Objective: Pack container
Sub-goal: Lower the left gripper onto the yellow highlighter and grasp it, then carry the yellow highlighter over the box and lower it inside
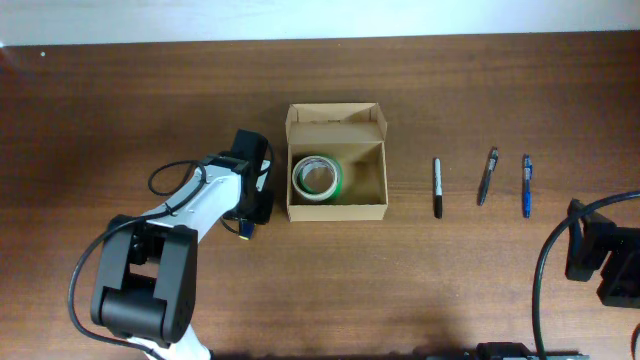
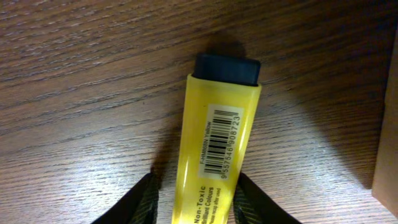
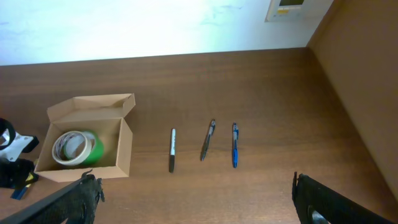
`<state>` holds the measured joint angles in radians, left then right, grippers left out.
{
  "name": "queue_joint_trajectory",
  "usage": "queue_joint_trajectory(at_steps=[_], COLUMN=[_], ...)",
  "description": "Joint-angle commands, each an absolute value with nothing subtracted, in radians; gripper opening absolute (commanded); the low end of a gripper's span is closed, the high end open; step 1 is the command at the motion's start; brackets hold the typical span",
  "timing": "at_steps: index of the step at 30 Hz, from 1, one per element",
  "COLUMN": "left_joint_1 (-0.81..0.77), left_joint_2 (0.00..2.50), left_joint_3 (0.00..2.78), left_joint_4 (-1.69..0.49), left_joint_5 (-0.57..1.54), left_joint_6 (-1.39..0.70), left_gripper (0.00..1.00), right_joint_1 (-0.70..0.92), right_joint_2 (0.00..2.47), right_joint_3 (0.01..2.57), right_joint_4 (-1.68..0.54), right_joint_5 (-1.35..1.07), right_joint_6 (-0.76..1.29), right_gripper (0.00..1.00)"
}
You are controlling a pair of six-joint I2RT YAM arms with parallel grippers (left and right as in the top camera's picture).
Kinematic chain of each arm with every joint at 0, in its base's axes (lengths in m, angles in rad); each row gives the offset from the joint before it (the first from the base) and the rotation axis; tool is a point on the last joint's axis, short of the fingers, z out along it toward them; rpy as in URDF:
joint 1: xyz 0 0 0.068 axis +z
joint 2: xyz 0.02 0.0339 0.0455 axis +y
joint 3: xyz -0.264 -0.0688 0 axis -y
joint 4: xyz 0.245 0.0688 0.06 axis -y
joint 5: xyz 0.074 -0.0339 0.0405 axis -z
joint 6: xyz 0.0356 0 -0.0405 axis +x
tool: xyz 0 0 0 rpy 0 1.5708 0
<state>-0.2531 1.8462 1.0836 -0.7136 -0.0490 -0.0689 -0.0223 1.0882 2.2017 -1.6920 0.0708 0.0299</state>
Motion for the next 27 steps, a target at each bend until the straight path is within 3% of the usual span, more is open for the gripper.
queue_joint_trajectory(at_steps=[1,5,15,27], left_joint_1=[-0.253,-0.253,-0.253,-0.260], left_joint_2=[1.893,1.898,1.827,1.391], left_joint_3=[1.077,1.077,1.117,1.559], left_joint_4=[-0.709,-0.693,-0.772,-1.007], left_joint_5=[-0.022,-0.006,-0.008,-0.095], left_joint_6=[-0.045,-0.036,-0.036,-0.038], left_gripper=[0.28,0.02,0.02,0.02], right_joint_1=[-0.011,-0.011,-0.011,-0.011], right_joint_2=[1.095,1.095,1.095,1.095], right_joint_3=[2.197,2.197,2.197,2.197], right_joint_4=[-1.698,-1.698,-1.698,-1.698], right_joint_5=[0.072,0.072,0.072,0.072], right_joint_6=[0.035,0.035,0.035,0.035], right_gripper=[0.99,0.99,0.99,0.99])
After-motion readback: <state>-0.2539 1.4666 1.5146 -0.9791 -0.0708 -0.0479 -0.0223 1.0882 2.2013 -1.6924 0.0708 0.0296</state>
